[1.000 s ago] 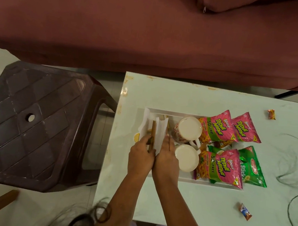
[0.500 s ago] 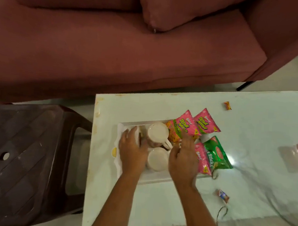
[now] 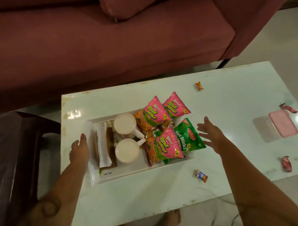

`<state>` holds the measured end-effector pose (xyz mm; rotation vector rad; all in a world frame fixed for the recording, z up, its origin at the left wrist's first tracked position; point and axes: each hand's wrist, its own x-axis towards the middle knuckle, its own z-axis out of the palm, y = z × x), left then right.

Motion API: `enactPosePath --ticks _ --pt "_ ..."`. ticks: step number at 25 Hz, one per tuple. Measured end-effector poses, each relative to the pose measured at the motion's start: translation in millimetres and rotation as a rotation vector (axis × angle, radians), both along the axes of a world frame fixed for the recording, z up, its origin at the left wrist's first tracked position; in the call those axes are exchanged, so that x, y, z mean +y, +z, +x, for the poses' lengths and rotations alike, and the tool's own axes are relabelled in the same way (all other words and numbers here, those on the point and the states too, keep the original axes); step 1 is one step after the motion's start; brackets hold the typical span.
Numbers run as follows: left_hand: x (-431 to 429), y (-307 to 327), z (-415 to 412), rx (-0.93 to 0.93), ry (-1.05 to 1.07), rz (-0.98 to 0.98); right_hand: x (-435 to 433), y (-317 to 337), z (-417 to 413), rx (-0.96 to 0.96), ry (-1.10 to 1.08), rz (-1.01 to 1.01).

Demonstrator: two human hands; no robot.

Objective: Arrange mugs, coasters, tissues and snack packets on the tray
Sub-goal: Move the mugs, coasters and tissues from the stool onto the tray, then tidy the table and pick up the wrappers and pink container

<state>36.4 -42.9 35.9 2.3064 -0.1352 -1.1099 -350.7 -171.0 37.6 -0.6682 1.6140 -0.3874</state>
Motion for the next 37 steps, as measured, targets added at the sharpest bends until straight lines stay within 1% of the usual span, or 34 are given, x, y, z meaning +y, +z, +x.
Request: enactPosePath --ticks 2,7,9,11,15,21,25,29,32,37 --pt "2.0 -2.1 -4.1 0.109 0.039 -0.002 -10.4 -11.6 -0.4 -0.035 0.047 0.034" --pt "7.5 -3.6 -18.2 0.215 0.244 -0.151 -24.8 -37.3 6.6 -0.164 0.128 0.172" --pt "5.9 4.9 -26.2 0.285 0.332 -0.189 -27.4 -39.1 8.3 -0.166 0.139 0.189" --pt "3.7 9.3 -34.7 0.325 0.374 -0.194 -32.9 -37.5 2.8 -0.134 0.161 0.188" --pt "-15.7 13.6 -56.9 0.355 0.381 -0.201 -53.5 -27.5 -31.3 -0.108 0.155 0.167" --pt "-69.3 17.6 -124.7 0.472 0.341 -0.195 -88.5 -14.6 -119.8 -0.031 0.141 0.120" --pt "-94.1 7.1 -168.6 0.516 0.264 -0.145 -110.8 -13.4 -164.3 0.040 0.117 0.109" --pt "-99.7 -13.0 -188.8 0.534 0.261 -0.152 -120.7 -16.0 -183.5 0.094 0.113 0.100" --pt "-99.8 -24.2 -191.5 0.492 0.229 -0.120 -116.3 -22.4 -188.4 0.127 0.093 0.088" --pt "-94.6 -29.6 -194.8 0.403 0.249 -0.114 -112.6 -23.1 -184.2 0.197 0.060 0.051"
